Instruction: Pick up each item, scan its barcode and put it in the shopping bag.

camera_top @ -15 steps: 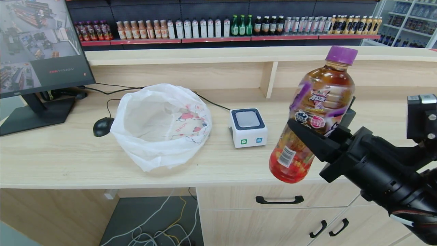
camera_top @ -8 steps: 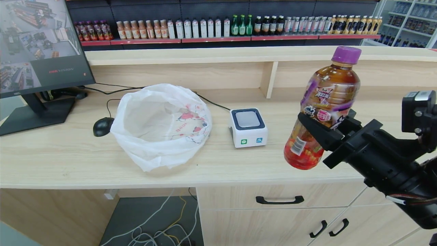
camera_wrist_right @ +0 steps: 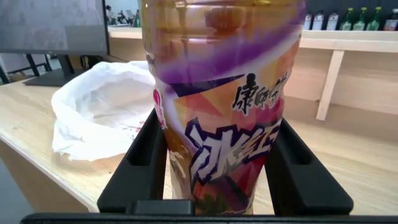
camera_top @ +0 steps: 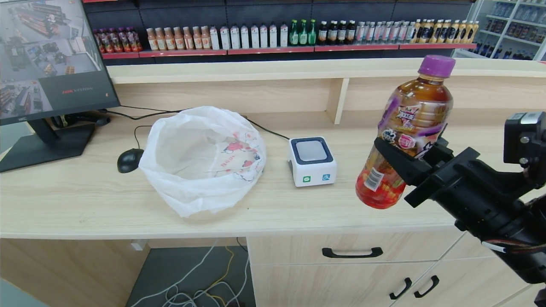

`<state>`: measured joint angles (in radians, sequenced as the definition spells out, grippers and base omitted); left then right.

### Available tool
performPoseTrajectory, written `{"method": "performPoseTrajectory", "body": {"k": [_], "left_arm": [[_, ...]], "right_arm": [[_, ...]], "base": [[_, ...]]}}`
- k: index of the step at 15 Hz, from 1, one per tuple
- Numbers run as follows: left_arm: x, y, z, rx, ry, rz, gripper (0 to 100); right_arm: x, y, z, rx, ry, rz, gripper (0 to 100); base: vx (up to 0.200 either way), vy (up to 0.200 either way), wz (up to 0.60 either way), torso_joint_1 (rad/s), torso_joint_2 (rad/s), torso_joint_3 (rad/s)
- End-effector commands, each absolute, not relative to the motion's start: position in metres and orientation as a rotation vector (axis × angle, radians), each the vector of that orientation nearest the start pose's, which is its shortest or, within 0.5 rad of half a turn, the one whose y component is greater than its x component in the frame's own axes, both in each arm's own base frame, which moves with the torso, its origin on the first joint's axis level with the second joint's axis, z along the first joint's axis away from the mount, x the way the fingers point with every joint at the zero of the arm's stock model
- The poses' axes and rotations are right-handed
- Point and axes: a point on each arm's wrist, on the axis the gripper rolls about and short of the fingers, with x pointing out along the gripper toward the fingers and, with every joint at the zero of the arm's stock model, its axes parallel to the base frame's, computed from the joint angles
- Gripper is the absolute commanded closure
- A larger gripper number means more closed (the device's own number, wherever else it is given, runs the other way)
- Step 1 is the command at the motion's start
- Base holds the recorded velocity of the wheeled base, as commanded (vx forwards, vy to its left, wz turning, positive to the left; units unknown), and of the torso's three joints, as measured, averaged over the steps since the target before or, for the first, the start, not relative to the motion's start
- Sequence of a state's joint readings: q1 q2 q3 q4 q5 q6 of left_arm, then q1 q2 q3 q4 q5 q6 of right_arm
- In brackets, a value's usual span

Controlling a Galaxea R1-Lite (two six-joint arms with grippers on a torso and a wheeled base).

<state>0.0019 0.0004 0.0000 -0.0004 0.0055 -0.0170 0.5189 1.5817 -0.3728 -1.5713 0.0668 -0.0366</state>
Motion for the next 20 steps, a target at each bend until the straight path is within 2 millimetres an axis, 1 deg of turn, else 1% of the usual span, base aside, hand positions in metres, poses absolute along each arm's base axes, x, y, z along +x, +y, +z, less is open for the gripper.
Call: {"method": "performPoseTrajectory", "body": {"k": [1, 6, 10, 13, 15, 16, 17, 18, 19, 20], "left_arm": [[-0.023, 0.000, 0.075, -0.018, 0.000, 0.008, 0], [-0.023, 0.000, 0.075, -0.017, 0.000, 0.008, 0], [-0.023, 0.000, 0.075, -0.014, 0.000, 0.008, 0], [-0.023, 0.000, 0.075, -0.014, 0.000, 0.008, 0], [-0.023, 0.000, 0.075, -0.014, 0.000, 0.008, 0], [-0.023, 0.000, 0.076, -0.015, -0.002, 0.008, 0], [-0.023, 0.000, 0.075, -0.015, 0.000, 0.008, 0], [-0.023, 0.000, 0.075, -0.015, 0.000, 0.008, 0], [-0.023, 0.000, 0.075, -0.014, 0.000, 0.008, 0], [-0.023, 0.000, 0.076, -0.014, -0.002, 0.008, 0]], "right_arm": [[0.201, 0.116, 0.197, 0.044, -0.356, 0.573, 100], [0.201, 0.116, 0.197, 0.042, -0.357, 0.573, 100], [0.200, 0.117, 0.199, 0.035, -0.367, 0.576, 100], [0.204, 0.117, 0.203, -0.031, -0.408, 0.627, 100], [0.218, 0.113, 0.201, -0.152, -0.441, 0.711, 100], [0.222, 0.113, 0.201, -0.185, -0.454, 0.740, 100], [0.232, 0.107, 0.202, -0.232, -0.461, 0.754, 100], [0.240, 0.100, 0.206, -0.257, -0.472, 0.722, 100], [0.248, 0.097, 0.207, -0.275, -0.482, 0.703, 100], [0.254, 0.099, 0.208, -0.303, -0.499, 0.695, 100]], "base": [[0.000, 0.200, 0.00, 0.002, 0.00, -0.002], [0.000, 0.200, 0.00, 0.006, 0.00, 0.003], [0.000, 0.000, 0.00, 0.000, 0.00, 0.000], [0.000, 0.000, 0.00, 0.000, 0.00, 0.000], [0.000, 0.000, 0.00, 0.000, 0.00, 0.000], [0.000, 0.000, 0.00, 0.000, 0.00, 0.000], [0.000, 0.000, 0.00, 0.000, 0.00, 0.000], [0.000, 0.000, 0.00, 0.000, 0.00, 0.000], [0.000, 0.000, 0.00, 0.000, 0.00, 0.000], [0.000, 0.000, 0.00, 0.000, 0.00, 0.000]]}}
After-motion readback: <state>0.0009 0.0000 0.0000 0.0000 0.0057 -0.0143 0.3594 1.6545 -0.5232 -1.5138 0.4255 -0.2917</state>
